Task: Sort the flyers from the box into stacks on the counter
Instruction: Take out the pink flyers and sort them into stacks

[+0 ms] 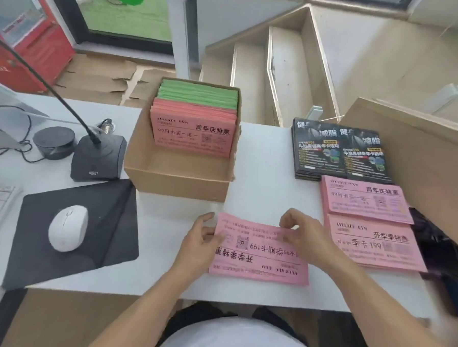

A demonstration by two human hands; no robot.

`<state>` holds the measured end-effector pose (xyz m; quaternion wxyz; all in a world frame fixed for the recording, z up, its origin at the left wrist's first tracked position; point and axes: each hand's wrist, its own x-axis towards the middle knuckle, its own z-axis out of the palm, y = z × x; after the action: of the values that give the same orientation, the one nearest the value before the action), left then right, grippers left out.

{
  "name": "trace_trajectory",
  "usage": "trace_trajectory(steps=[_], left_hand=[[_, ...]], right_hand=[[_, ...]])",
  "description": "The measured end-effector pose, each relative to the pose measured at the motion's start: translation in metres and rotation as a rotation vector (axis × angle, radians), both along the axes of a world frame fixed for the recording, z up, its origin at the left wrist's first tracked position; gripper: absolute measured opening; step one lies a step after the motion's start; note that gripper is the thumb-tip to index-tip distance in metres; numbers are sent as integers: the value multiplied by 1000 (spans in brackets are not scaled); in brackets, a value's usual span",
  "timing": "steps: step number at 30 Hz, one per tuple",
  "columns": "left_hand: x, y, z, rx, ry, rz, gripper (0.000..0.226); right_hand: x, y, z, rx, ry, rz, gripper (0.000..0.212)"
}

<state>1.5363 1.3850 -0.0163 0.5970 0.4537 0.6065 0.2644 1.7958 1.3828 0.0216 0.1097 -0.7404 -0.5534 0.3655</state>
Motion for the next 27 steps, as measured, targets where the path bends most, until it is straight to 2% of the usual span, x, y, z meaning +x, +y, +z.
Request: trace_trajectory(steps=[3, 5, 11, 17, 21, 27], left_hand=[[-3, -4, -4, -26, 8, -63, 90], [-3, -7, -6, -31, 22, -56, 99], [5, -13, -12, 18, 103, 59, 81], [14, -14, -10, 46, 111, 121, 71], [22, -16, -11, 63, 127, 163, 79], [27, -16, -15, 122, 134, 244, 68]], right_hand=[[8, -6, -9, 91, 2, -102, 20], [15, -7, -8, 139, -7, -126, 18], [35, -10, 9, 135, 81, -153, 18], [39, -21, 20, 6, 114, -64, 18], [27, -32, 12, -63, 161, -10, 21], [14, -39, 3, -60, 163, 1, 43]])
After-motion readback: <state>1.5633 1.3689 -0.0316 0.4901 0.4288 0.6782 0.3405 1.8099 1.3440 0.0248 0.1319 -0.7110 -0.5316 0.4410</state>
